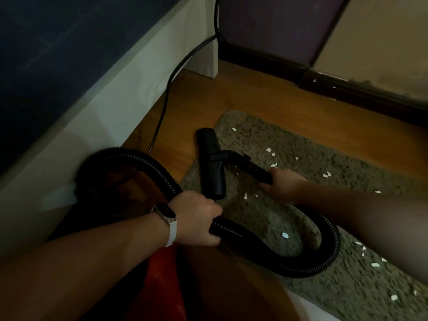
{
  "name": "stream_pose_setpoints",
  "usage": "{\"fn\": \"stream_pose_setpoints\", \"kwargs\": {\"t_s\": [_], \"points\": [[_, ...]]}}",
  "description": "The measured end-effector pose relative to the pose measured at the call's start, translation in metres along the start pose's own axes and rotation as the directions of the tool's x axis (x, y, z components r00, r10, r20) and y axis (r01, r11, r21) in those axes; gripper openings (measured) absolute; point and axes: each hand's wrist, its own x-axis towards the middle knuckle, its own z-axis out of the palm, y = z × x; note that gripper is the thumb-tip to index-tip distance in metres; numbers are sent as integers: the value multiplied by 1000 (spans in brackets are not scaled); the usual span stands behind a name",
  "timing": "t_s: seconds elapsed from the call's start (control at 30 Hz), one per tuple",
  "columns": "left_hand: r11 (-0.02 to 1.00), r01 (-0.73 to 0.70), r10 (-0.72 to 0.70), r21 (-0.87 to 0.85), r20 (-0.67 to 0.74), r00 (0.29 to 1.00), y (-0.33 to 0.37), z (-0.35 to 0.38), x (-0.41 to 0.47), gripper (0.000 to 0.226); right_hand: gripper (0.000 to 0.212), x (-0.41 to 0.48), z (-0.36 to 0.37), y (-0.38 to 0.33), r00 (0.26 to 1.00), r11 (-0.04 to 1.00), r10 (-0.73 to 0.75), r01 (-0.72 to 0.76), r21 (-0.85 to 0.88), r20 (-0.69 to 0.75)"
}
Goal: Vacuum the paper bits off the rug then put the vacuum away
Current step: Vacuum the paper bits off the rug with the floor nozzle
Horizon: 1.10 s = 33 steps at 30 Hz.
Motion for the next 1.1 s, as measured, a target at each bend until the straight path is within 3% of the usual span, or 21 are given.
{"fn": "stream_pose_setpoints", "kwargs": {"t_s": [0.43,0.73,0.93,1.1], "points": [[999,51,-54,-17,-191,980,-8,11,16,45,30,-20,-5,32,998,997,16,-12,73,-56],[999,50,-51,-5,-81,995,-12,16,21,46,22,-31,0,61,995,987,84,-75,139,-58],[999,50,-49,4,-82,995,-11,18,24,43,30,-28,-2,53,994,999,45,-44,17,-99],[999,46,-44,17,-80,996,-12,18,24,47,35,-25,-11,35,989,983,-25,-2,-181,-143]]}}
